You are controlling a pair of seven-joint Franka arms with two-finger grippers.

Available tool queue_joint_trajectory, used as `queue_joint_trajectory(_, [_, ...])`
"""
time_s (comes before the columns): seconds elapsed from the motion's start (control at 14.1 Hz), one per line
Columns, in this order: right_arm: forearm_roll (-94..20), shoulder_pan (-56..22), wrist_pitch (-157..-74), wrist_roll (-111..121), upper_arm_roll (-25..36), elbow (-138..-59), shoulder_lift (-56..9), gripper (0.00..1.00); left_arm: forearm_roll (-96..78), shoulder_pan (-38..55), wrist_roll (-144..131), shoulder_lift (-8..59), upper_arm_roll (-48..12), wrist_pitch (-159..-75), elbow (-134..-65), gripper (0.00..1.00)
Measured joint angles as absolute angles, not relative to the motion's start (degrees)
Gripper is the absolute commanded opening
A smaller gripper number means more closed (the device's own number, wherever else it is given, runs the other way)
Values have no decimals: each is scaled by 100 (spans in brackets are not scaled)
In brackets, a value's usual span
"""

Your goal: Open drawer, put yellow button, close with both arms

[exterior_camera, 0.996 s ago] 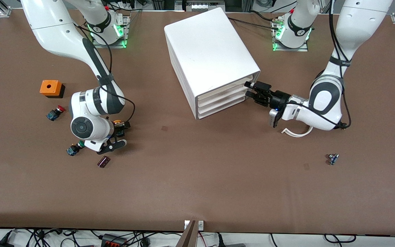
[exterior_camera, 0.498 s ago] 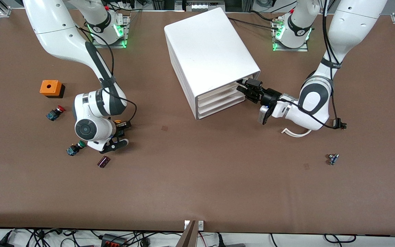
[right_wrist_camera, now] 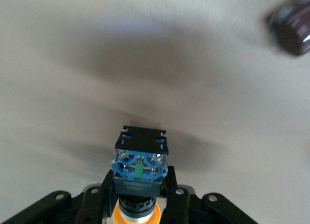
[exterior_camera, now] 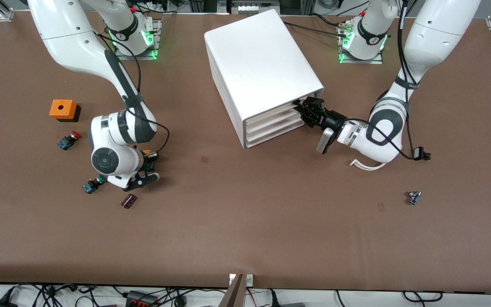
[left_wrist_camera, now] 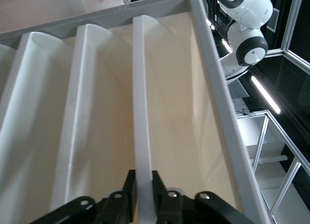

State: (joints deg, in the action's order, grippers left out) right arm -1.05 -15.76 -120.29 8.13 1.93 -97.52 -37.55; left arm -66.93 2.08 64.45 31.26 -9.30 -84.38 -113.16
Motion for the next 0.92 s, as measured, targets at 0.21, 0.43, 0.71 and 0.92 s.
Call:
queue_joint_trajectory(0.21, [-112,-1603,-11738,831,170,-9268,-3606,5,-6693,201,6404,3127,-931,-8440,-11317,1])
queue_joint_trajectory(0.43, [-150,-1802,-11559,838,119,-8690,-3524,2,-6692,136,5993,3129,-924,-8458,-11212,1])
queue_joint_trajectory(0.71, [-162,-2228,-11533,838,98,-8069,-3462,0,-6582,-58,5395,3154,-865,-8566,-10746,1])
queue_joint_trajectory(0.92, [-168,-2450,-11523,833,86,-7650,-3387,0,-6363,-124,5117,3321,-822,-8593,-10256,1])
